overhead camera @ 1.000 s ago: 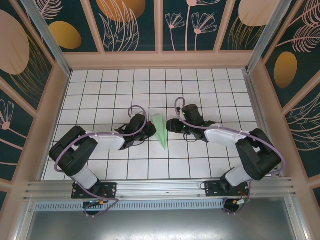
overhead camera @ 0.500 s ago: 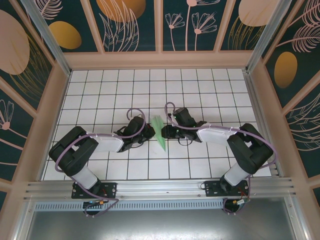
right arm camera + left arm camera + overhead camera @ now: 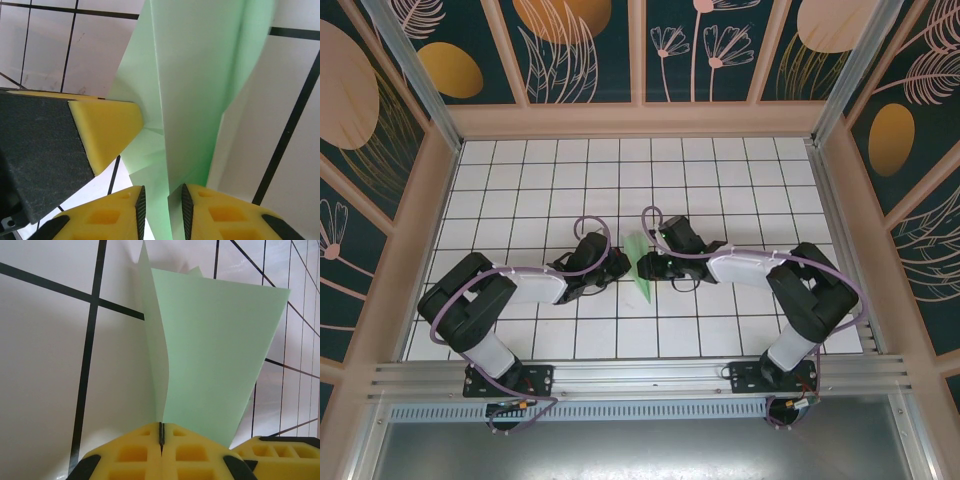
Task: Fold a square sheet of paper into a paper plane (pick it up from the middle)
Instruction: Move a paper plane to the center of the table.
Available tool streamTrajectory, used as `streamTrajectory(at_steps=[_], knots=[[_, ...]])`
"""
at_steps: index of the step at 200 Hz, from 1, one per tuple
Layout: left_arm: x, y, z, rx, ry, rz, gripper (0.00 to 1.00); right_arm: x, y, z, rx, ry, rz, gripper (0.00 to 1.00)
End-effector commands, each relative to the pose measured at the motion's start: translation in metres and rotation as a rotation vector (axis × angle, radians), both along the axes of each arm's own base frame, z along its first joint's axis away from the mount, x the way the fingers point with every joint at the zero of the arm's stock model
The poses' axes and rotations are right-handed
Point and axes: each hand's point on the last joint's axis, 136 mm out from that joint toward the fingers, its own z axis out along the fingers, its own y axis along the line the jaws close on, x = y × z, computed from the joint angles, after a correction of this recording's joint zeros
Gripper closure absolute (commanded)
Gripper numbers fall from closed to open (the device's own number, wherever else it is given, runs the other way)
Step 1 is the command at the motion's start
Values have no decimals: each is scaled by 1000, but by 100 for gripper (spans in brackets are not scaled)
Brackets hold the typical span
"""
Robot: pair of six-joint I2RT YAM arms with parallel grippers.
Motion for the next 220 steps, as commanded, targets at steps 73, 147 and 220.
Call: streamTrajectory(at_steps=[73, 147, 220], knots=[[4, -8, 15, -55, -29, -20, 100, -3, 2, -13, -120, -34, 41, 56], [4, -8, 15, -63, -25, -20, 100, 1, -1, -20, -174, -53, 12, 65], [4, -6, 14, -55, -20, -15, 100, 8, -3, -24, -205, -50, -36, 78]])
